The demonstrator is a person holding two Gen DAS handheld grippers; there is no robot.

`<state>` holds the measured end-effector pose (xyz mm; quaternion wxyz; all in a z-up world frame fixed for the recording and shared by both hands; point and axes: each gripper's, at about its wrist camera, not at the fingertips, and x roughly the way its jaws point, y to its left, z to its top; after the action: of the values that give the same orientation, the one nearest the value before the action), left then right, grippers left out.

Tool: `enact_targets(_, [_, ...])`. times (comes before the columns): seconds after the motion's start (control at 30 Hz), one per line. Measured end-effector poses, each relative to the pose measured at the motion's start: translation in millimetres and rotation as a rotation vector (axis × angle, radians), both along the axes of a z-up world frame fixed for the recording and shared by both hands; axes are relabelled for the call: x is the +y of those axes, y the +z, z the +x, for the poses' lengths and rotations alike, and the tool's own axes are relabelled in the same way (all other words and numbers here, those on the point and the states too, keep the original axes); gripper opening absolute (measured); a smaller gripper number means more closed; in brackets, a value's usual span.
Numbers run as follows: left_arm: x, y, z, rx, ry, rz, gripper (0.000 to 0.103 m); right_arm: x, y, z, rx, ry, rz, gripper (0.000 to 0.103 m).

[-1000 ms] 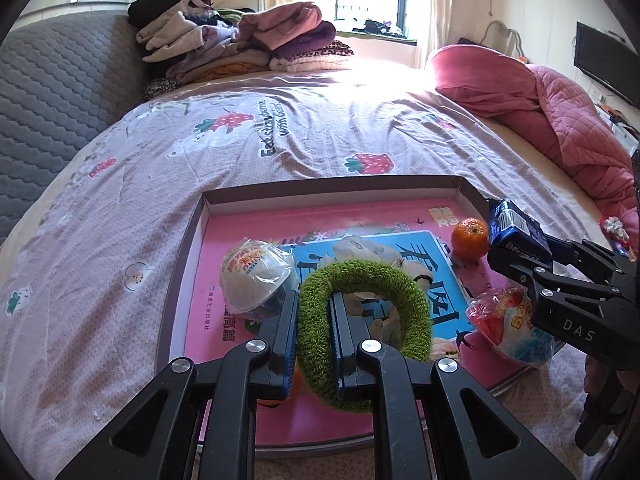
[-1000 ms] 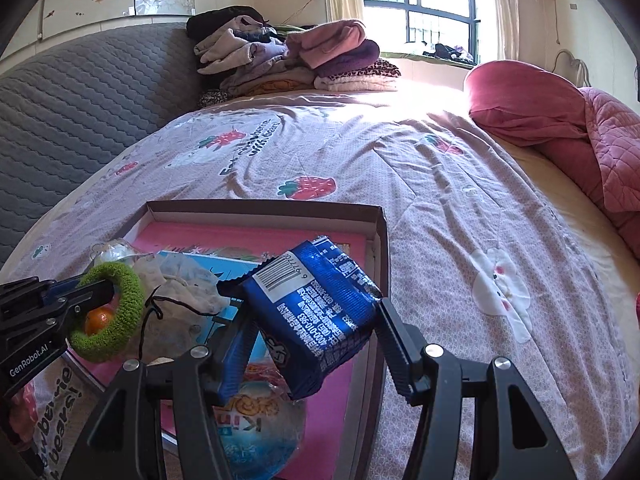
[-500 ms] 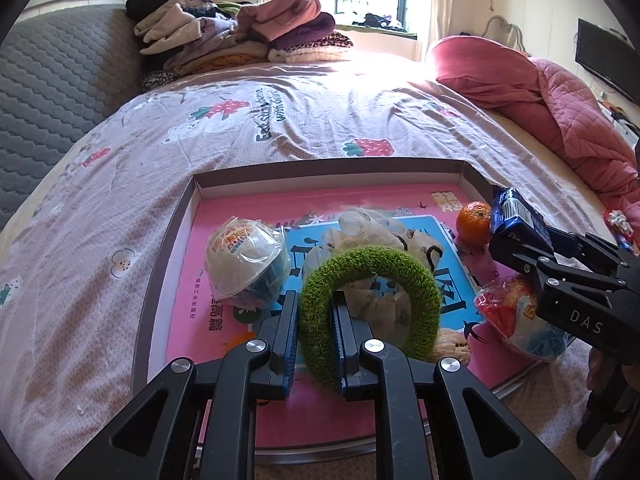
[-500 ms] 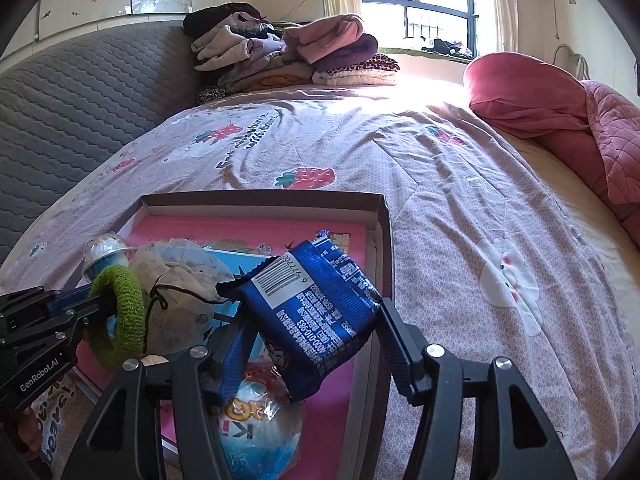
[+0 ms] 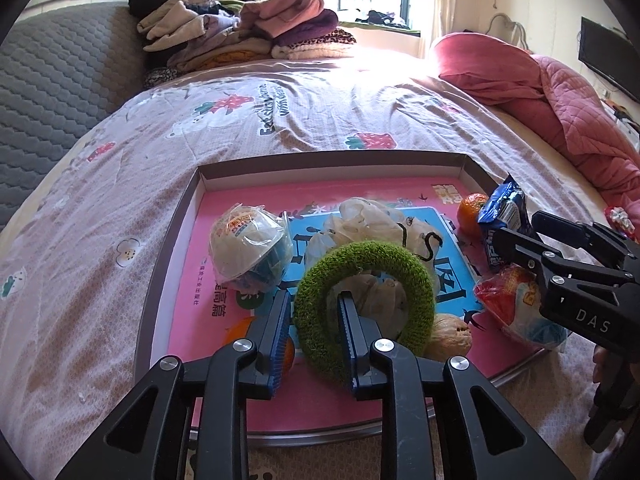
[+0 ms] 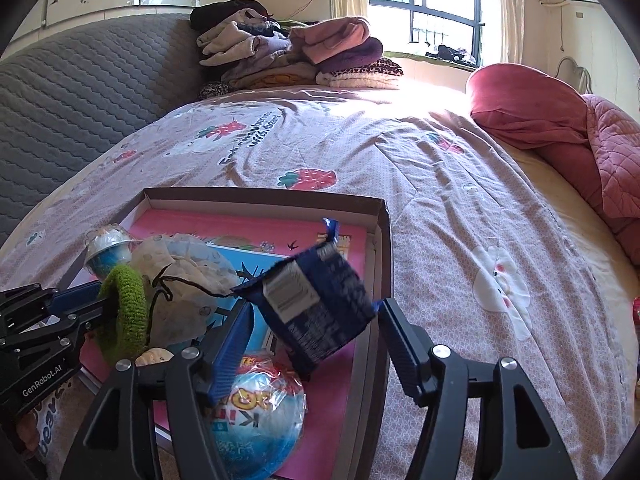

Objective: Organize objects
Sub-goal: 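Release the green ring onto the mesh bag with the left tool while the right tool lowers the packet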

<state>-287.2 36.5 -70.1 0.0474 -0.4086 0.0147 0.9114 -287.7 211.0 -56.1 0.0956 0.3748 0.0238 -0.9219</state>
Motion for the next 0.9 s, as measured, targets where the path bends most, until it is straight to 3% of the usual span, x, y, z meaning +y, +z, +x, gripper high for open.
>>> enact_targets(0.07, [1, 1, 2, 0.003, -0.002, 0.0, 0.029, -1, 1, 1, 0.003, 0.001, 0.001, 0.065])
enact_targets(0.2, [2, 6, 8, 0.023, 0.002, -0.009, 0.05, -2, 3, 3, 0.013, -0.003, 0.006, 0.065])
enact_targets(0.33, [-1, 9, 12, 0.023, 0.019, -0.008, 0.051, 0, 9, 6, 0.024, -0.009, -0.002, 0.065])
enact_targets(0.6, [-2, 26, 22, 0.04, 0.046, -0.006, 0.065, 2, 26, 18, 0.049, -0.007, -0.036, 0.065])
enact_targets(0.9, [-4, 52, 42, 0.08, 0.061, 0.007, 0.07, 0, 49, 39, 0.074, 0.013, -0.073, 0.066])
